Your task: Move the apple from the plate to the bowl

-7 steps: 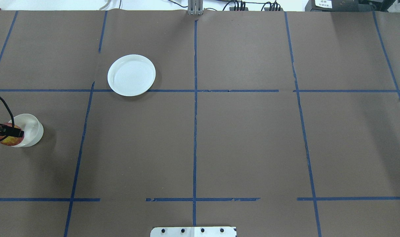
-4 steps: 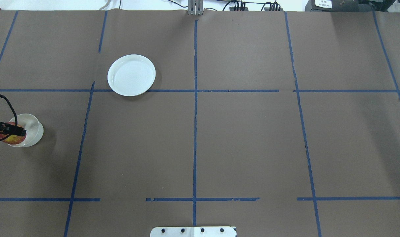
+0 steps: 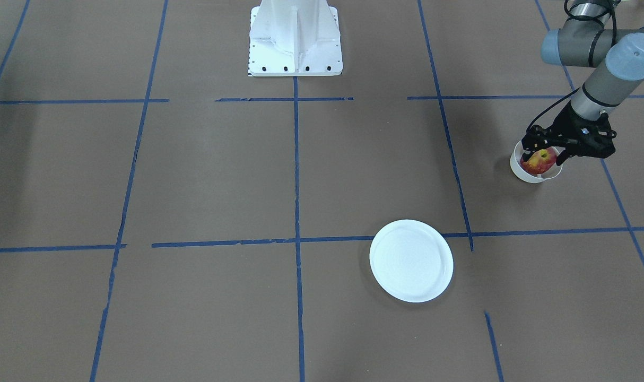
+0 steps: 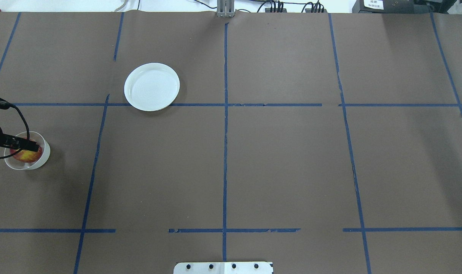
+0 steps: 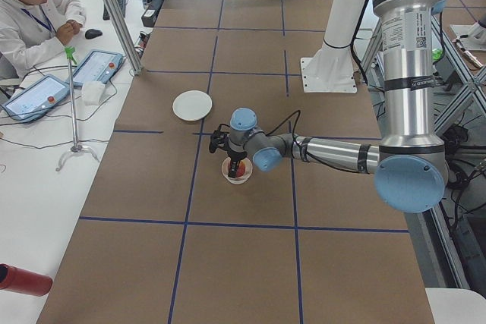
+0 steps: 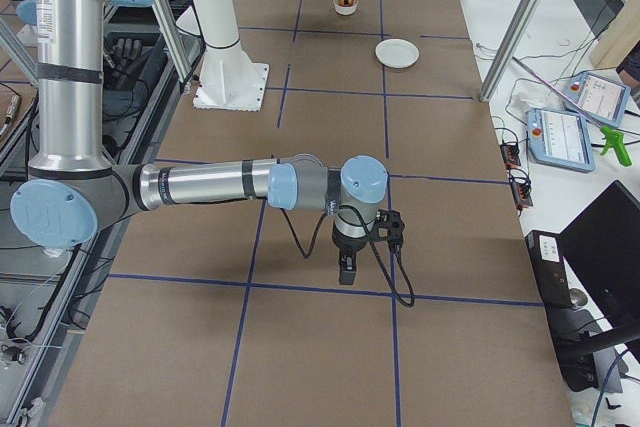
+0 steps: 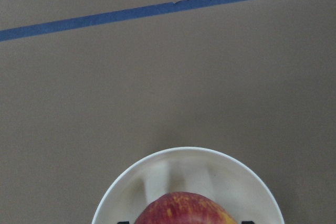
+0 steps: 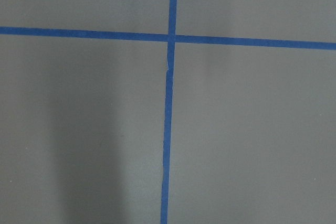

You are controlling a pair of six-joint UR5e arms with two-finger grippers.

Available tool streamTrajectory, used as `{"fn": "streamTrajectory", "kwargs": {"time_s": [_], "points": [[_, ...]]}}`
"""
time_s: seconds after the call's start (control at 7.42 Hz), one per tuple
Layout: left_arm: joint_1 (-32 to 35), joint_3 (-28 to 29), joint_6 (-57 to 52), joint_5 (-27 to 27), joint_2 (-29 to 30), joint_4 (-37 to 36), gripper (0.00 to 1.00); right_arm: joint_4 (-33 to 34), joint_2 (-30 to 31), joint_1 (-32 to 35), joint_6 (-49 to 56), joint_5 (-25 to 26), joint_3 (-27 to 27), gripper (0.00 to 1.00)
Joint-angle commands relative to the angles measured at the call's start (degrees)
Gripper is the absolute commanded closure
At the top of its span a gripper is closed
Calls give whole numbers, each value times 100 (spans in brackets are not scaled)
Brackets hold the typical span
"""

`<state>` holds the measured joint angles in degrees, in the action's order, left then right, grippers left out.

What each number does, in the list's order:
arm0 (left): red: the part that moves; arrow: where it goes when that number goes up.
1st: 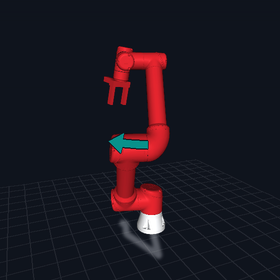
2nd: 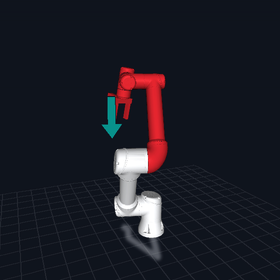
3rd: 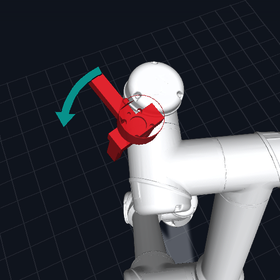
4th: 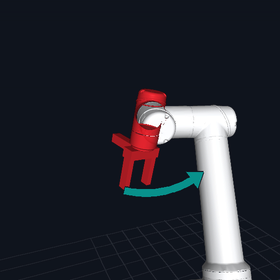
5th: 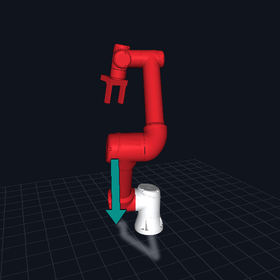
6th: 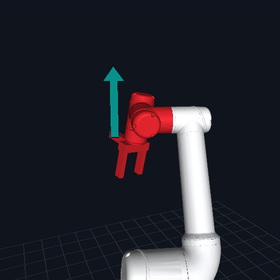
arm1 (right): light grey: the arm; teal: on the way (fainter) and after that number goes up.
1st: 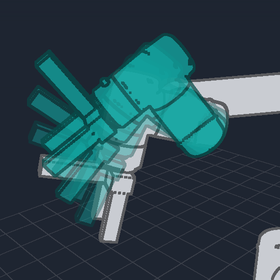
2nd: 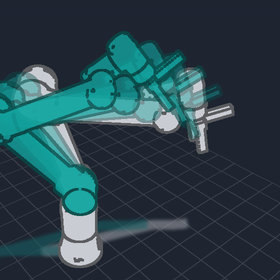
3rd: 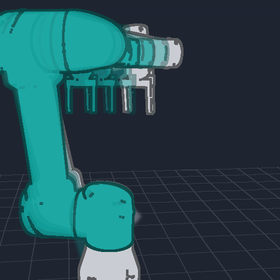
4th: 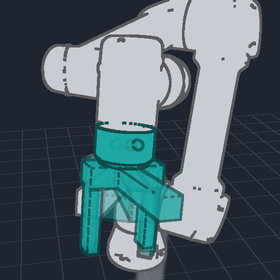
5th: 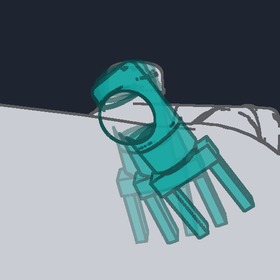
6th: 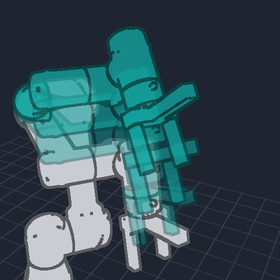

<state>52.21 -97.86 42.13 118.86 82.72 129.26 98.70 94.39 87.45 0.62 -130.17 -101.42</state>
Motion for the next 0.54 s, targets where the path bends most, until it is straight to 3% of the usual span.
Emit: {"fn": "streamTrajectory", "kwargs": {"time_s": [0.0, 0.13, 0.4], "points": [[26, -75, -3, 40, -37, -41, 0, 0, 0, 0, 9, 0, 8, 0], [35, -232, -12, 67, -63, -76, 0, 0, 0, 0, 0, 0, 0, 0], [594, -1028, -378, 548, -55, -1326, 2, 0, 0, 0, 0, 0, 0, 0]]}}
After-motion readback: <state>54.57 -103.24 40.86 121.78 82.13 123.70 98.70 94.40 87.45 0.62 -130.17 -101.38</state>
